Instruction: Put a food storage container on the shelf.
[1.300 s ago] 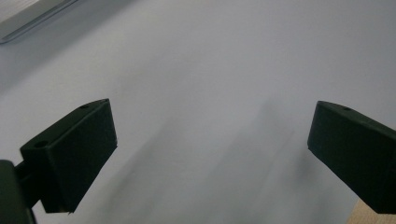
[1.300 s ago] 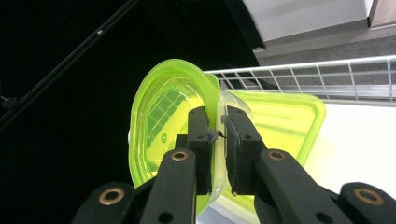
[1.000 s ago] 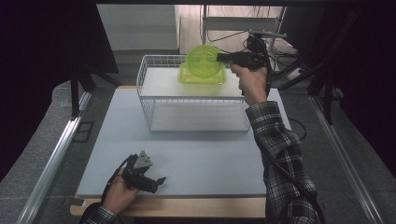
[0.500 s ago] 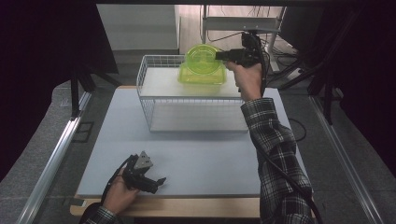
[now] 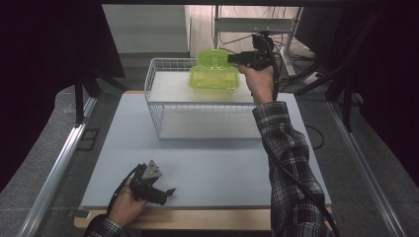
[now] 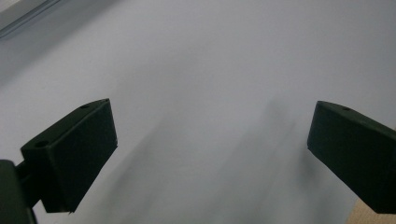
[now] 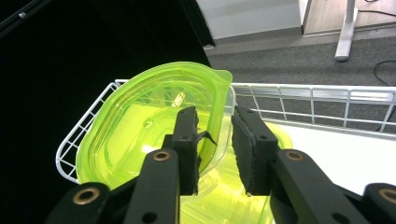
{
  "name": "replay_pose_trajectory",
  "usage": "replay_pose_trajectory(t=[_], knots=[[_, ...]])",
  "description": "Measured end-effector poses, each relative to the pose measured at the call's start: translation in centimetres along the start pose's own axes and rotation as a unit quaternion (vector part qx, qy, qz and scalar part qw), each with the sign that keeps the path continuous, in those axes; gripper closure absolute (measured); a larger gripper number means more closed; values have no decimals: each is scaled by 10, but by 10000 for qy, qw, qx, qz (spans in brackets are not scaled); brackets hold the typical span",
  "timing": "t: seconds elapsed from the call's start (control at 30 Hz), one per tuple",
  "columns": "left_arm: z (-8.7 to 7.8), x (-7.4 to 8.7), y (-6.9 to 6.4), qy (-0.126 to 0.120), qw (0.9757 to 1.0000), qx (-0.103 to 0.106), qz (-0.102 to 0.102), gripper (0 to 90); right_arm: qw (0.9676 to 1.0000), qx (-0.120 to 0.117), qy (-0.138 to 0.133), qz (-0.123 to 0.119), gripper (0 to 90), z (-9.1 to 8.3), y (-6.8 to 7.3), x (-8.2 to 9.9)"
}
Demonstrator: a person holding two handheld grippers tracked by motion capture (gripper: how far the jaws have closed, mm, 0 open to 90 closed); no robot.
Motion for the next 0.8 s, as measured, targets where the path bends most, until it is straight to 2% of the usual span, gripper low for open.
replay_pose_trajectory(t=[0.23,0.4,0.6,0.8], knots=[[0,0,0,2,10000,-7,5,15,9999,-124,-88,-41,613,-3,2,0],[0,0,0,-3,10000,-7,1,15,9992,-348,-173,-56,525,-12,4,0],[-1,0,3,-70,9999,-9,-103,11,9985,-516,-133,-125,446,-18,4,6],[-1,0,2,-55,10000,-7,-61,6,9978,-638,-48,-191,390,-19,3,16]])
Point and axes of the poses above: each handheld gripper's, and its own axes: z roughly forward along the jaws, x roughly out of its underside, y roughly to its left, the point moved 4 cm from there along z, roughly forward along the jaws, and after that the axes turned 9 degrees about -x, right-handed, at the moved point
